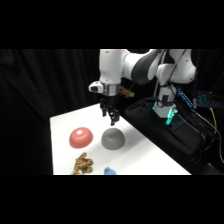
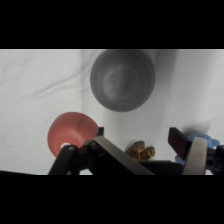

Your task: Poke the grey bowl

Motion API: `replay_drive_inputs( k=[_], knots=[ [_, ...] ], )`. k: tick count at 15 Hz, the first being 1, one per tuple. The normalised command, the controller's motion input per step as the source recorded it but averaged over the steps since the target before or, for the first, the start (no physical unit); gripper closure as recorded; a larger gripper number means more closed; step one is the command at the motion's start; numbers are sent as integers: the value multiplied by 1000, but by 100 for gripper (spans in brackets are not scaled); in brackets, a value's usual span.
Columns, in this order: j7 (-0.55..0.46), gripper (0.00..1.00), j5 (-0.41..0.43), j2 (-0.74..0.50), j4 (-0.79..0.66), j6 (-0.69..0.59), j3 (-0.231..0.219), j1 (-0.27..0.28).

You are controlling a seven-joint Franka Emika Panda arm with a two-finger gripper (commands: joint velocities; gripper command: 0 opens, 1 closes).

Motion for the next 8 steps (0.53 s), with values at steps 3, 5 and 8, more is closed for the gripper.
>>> replay_drive_inputs(
  k=[3,5,8],
  knots=[
    [85,0,-130,-34,-14,-8,0,-2],
    [48,0,-84,-125,-74,-64,-15,-21],
    [16,0,13,-184,-122,-48,-34,-52]
  ],
)
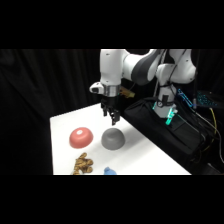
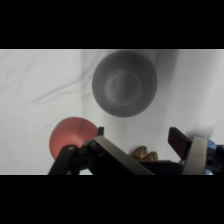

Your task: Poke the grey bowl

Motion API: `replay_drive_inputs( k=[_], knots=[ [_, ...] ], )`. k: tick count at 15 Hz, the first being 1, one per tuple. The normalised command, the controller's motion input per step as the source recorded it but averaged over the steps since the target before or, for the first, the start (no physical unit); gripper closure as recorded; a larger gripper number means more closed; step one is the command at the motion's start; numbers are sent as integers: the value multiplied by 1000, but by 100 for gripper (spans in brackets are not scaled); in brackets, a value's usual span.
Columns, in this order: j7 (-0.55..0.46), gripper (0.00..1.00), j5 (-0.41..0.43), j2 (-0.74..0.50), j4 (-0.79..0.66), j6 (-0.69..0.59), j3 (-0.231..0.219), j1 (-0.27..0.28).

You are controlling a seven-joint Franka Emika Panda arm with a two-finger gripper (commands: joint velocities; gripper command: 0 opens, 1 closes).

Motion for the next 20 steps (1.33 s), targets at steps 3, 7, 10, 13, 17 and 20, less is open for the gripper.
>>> replay_drive_inputs(
  k=[3,7,10,13,17,20],
  knots=[
    [10,0,65,-215,-150,-18,-38,-63],
    [-20,50,119,-219,-176,32,-24,-52],
    [-29,88,136,-222,-191,76,-5,-27],
    [-38,100,106,-184,-213,189,9,-10],
    [-25,100,21,-53,-226,325,18,5],
    [-46,100,25,95,-179,452,12,7]
  ],
)
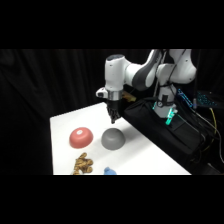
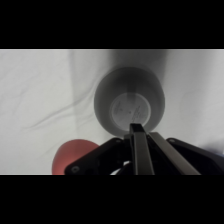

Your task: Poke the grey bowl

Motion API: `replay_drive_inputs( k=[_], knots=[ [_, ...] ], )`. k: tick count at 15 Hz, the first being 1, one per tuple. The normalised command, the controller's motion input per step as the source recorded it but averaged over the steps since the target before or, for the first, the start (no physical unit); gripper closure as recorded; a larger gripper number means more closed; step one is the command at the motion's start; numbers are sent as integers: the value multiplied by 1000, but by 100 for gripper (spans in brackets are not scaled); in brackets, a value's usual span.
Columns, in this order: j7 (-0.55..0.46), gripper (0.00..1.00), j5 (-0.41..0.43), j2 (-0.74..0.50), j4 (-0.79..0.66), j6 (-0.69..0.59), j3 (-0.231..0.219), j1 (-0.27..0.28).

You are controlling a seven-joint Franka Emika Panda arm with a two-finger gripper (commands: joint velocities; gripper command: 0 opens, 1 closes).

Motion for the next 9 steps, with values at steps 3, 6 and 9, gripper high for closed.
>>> replay_drive_inputs(
  k=[3,6,9],
  knots=[
    [-31,100,-27,206,-70,410,0,25],
    [2,100,-93,231,15,330,-32,56],
    [5,100,-115,234,63,287,-79,82]
  ],
)
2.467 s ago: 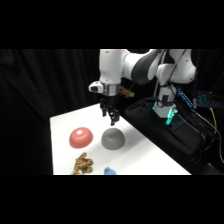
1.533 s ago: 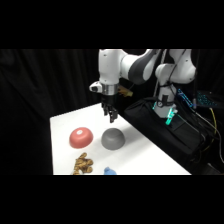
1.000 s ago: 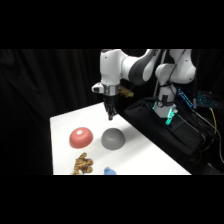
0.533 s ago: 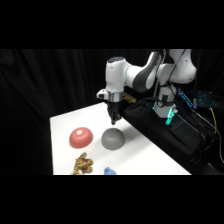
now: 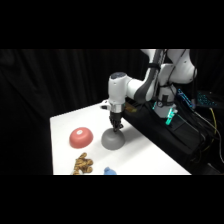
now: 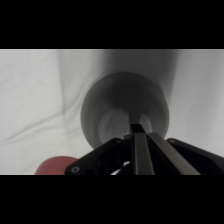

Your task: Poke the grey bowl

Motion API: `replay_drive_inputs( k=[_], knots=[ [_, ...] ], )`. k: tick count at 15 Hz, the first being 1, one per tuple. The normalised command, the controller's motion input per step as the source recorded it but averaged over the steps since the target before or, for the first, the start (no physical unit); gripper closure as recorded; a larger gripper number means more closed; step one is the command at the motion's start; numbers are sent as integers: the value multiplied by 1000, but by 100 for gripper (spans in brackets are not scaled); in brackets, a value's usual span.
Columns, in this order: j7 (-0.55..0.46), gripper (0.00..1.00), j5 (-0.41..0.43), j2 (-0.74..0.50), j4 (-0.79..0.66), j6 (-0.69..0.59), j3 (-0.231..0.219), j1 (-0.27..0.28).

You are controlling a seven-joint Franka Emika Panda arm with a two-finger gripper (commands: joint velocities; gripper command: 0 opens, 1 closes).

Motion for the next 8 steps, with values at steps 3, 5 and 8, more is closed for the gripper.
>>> replay_drive_inputs(
  k=[3,5,8],
  knots=[
    [26,100,-125,203,86,240,-129,107],
    [27,100,-108,159,86,214,-141,109],
    [15,100,-109,106,81,120,-128,98]
  ],
)
